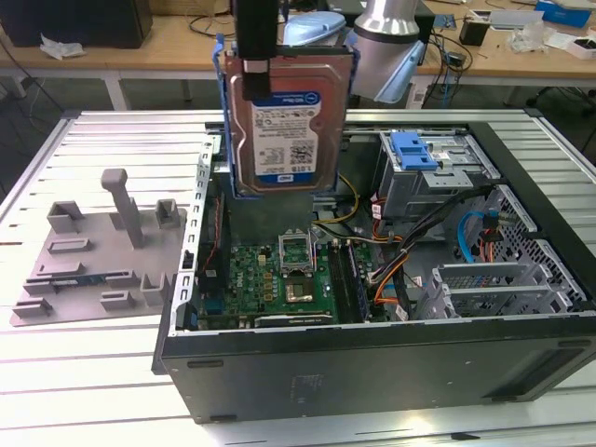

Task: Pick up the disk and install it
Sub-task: 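Pick up the disk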

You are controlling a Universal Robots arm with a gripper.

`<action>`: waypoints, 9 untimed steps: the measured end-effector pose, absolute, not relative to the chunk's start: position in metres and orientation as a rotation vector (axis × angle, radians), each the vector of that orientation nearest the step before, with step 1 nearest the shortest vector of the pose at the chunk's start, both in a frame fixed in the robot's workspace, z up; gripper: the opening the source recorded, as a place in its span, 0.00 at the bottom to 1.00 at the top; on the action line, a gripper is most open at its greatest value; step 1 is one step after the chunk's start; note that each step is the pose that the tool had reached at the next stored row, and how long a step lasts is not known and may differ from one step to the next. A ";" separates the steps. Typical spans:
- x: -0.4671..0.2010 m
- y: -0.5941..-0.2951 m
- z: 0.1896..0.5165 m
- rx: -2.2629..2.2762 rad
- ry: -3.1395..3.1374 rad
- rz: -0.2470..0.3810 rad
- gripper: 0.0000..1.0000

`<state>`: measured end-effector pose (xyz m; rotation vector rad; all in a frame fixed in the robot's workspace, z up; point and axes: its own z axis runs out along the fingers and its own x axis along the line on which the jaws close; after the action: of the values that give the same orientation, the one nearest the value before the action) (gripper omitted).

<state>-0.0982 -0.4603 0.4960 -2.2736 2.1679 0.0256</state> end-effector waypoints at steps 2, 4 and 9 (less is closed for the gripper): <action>-0.092 -0.465 0.496 -2.274 2.168 0.026 0.37; -0.087 -0.470 0.496 -2.273 2.168 0.026 0.37; -0.068 -0.486 0.496 -2.273 2.167 0.026 0.37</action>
<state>-0.0679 -0.4863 0.4960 -2.2732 2.1674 0.0265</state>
